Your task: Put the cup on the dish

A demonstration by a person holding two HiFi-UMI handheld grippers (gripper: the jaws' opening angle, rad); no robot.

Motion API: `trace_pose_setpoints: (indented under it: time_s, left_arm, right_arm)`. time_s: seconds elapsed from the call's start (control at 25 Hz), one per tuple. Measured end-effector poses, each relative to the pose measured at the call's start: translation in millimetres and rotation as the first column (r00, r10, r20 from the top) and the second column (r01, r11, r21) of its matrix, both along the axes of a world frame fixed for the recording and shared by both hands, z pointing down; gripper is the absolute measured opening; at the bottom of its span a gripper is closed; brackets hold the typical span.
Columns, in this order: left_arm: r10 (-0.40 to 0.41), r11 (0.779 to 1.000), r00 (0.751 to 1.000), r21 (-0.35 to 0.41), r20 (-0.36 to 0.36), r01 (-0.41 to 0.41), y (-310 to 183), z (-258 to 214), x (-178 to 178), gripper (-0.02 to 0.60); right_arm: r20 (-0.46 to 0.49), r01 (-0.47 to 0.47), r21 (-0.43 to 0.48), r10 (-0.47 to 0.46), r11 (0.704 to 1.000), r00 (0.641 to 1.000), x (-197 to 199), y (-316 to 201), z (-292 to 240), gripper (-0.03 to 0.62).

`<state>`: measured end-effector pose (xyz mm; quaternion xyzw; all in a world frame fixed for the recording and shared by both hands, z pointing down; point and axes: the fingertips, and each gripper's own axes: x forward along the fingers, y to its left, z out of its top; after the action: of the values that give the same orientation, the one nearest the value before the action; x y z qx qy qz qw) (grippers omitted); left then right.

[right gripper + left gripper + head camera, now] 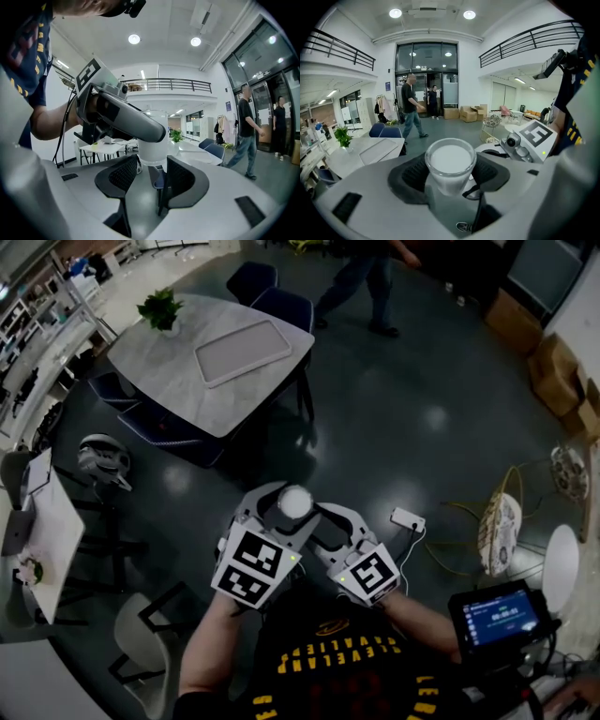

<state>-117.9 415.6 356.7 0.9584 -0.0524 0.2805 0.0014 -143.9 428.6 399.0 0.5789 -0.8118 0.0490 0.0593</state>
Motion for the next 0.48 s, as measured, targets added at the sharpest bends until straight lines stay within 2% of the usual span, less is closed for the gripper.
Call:
trace_pose_setpoints:
  time_s: [0.32,0.48]
  left_arm:
    - [0.04,0.999,0.999,0.015,-0.01,-0.04,-37.6,-7.0,2.2,0.269]
    - [0.05,0.999,0.998,-0.003,-0.025,-0.05,-56.1,-5.5,0.6,0.27]
  right_arm:
    - [-0.015,-0.051,0.022,0.052,0.998,0.999,2.1,-46.0,-8.6,0.186]
    - [-0.012,-0.066,0.029,0.066,0.997,0.998,0.8,-63.6,-7.2,0.187]
